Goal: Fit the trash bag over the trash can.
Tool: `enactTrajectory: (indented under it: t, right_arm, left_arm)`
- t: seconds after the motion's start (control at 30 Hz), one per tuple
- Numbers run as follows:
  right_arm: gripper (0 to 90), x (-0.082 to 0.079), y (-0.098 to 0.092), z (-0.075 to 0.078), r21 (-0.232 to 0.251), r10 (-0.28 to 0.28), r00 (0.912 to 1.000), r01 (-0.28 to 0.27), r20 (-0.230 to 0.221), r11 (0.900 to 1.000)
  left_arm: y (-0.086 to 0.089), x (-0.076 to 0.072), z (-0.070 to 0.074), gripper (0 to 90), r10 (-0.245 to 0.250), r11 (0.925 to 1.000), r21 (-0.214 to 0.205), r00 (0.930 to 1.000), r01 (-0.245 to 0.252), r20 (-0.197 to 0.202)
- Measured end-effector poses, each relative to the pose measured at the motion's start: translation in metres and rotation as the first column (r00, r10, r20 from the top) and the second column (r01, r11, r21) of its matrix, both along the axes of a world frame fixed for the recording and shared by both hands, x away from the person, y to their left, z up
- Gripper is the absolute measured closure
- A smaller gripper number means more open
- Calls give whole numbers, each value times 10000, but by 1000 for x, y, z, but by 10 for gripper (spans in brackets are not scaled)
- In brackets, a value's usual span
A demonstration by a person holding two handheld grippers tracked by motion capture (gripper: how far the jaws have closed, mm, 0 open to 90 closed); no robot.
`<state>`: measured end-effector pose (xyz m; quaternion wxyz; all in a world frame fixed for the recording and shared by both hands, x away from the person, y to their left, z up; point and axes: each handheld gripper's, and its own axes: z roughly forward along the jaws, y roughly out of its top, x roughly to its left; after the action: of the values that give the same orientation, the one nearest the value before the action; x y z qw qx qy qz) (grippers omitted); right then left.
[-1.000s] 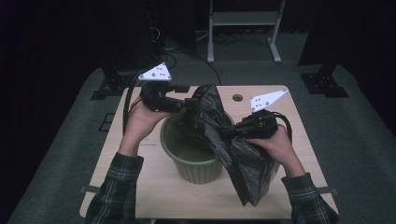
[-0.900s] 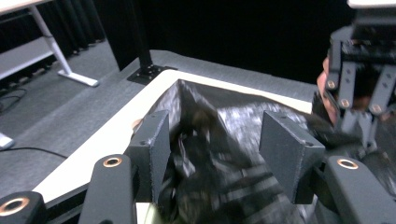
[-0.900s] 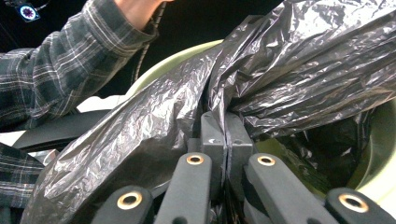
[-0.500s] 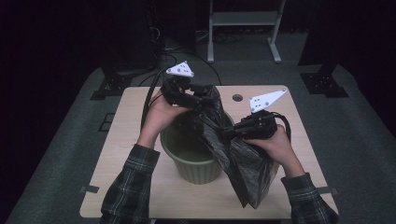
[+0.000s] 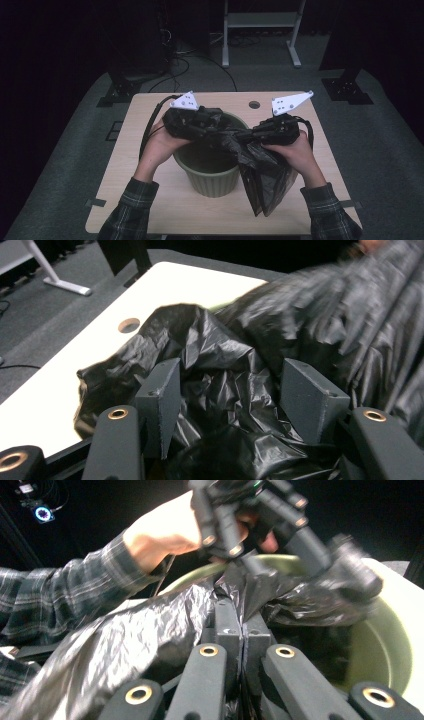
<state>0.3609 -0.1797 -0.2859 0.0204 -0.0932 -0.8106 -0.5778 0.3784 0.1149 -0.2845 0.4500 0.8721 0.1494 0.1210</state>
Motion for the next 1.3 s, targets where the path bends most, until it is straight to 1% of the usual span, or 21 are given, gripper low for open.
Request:
enactTrajectory:
  t: [0.13, 0.23, 0.3, 0.37, 0.4, 0.43, 0.47, 0.5, 0.57, 0.6, 0.73, 0.8, 0.83, 0.93, 1.03, 1.07, 1.1, 1.2, 1.3]
  right_arm:
    - [896, 3, 2, 4, 181, -361, 9992, 358, 179, 9992]
    - [896, 7, 5, 5, 225, -502, 9985, 497, 209, 9985]
    - [896, 8, 9, 3, 128, -492, 9986, 489, 211, 9987]
    - [896, 8, 11, 1, 133, -475, 9987, 473, 178, 9988]
    - [896, 9, 11, 1, 129, -460, 9988, 458, 167, 9989]
    - [897, 9, 11, 0, 137, -445, 9989, 443, 151, 9989]
    - [896, 9, 10, -1, 120, -439, 9990, 437, 116, 9990]
    - [896, 9, 10, -2, 92, -454, 9989, 453, 104, 9989]
    - [897, 10, 9, -4, -43, -538, 9985, 538, 102, 9985]
    - [897, 11, 8, -5, -105, -601, 9981, 602, 127, 9981]
    - [897, 16, 5, -9, -185, -730, 9973, 729, -23, 9972]
    - [897, 19, 4, -12, -300, -822, 9966, 820, -87, 9962]
    - [897, 20, 3, -14, -334, -867, 9961, 862, -134, 9957]
    - [897, 24, 1, -17, -244, -899, 9955, 891, -295, 9957]
    - [897, 28, 3, -19, -196, -849, 9957, 842, -382, 9963]
    - [897, 29, 4, -18, -232, -827, 9957, 818, -423, 9964]
    - [897, 30, 6, -18, -236, -782, 9962, 773, -396, 9967]
    - [896, 32, 11, -15, -289, -725, 9967, 715, -353, 9970]
    - [897, 34, 15, -11, -271, -653, 9973, 644, -327, 9976]
  left_arm:
    - [-2, -15, -4, 412, -474, 9988, 104, 9988, 474, -84]
    - [-3, -20, -10, 412, -589, 9978, 285, 9982, 593, -144]
    - [0, -19, -12, 389, -447, 9984, 348, 9990, 450, -91]
    - [7, -14, -12, 375, -59, 9999, 90, 10000, 59, -68]
    - [11, -11, -11, 373, 58, 10000, 8, 10000, -58, -39]
    - [15, -8, -9, 372, 202, 9997, -145, 9998, -203, -29]
    - [19, -6, -8, 367, 325, 9992, -213, 9995, -324, 52]
    - [23, -4, -5, 364, 507, 9981, -366, 9986, -501, 133]
    - [30, -2, 1, 363, 633, 9966, -551, 9977, -619, 227]
    - [33, -2, 4, 359, 696, 9961, -556, 9971, -679, 292]
    - [39, -3, 11, 352, 758, 9956, -588, 9964, -735, 379]
    - [42, -6, 13, 352, 777, 9946, -718, 9960, -745, 434]
    - [43, -7, 14, 352, 735, 9944, -788, 9963, -699, 435]
    - [40, -11, 14, 342, 317, 9945, -1010, 9990, -284, 316]
    - [30, -14, 13, 320, -53, 9954, -954, 9994, 84, 328]
    - [26, -15, 12, 295, -121, 9955, -938, 9994, 152, 336]
    - [23, -16, 11, 276, -206, 9954, -932, 9994, 233, 293]
    - [12, -18, 8, 266, -627, 9934, -957, 9979, 637, 142]
    - [2, -18, 4, 246, -929, 9925, -792, 9957, 929, 39]
